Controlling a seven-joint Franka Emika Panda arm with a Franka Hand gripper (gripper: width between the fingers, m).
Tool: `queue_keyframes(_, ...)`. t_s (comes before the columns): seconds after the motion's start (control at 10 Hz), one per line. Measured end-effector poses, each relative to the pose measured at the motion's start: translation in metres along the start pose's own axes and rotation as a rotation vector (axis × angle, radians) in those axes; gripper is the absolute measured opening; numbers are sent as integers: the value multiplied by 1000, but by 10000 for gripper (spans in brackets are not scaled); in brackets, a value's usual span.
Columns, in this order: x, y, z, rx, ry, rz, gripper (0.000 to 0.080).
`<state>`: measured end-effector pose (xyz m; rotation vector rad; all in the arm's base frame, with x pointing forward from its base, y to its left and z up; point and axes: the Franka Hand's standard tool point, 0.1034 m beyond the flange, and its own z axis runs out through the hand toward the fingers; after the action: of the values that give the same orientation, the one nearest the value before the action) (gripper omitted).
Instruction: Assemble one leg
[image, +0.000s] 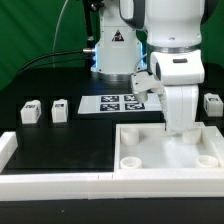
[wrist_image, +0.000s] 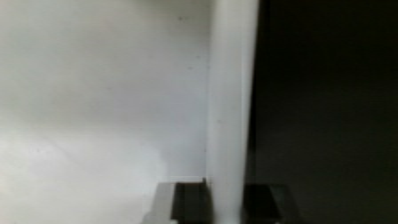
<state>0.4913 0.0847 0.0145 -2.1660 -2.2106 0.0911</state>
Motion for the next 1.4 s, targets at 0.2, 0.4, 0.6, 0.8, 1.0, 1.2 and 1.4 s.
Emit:
queue_keyframes(0.2,0,0,0,4,-2,28,67)
queue_keyframes(0.4,0,-3,2,3,0,36,67)
queue_keyframes(0.6,0,-3,2,4,0,36,380)
queue_keyframes(0.8,0,-3,2,4,0,36,568)
queue_keyframes(1.0,0,-3,2,4,1,35,644)
queue_keyframes(1.2,0,-2,-1,1,-1,35,648)
queue_keyframes(1.4,-1,-5,-18,-8,-14,38,649)
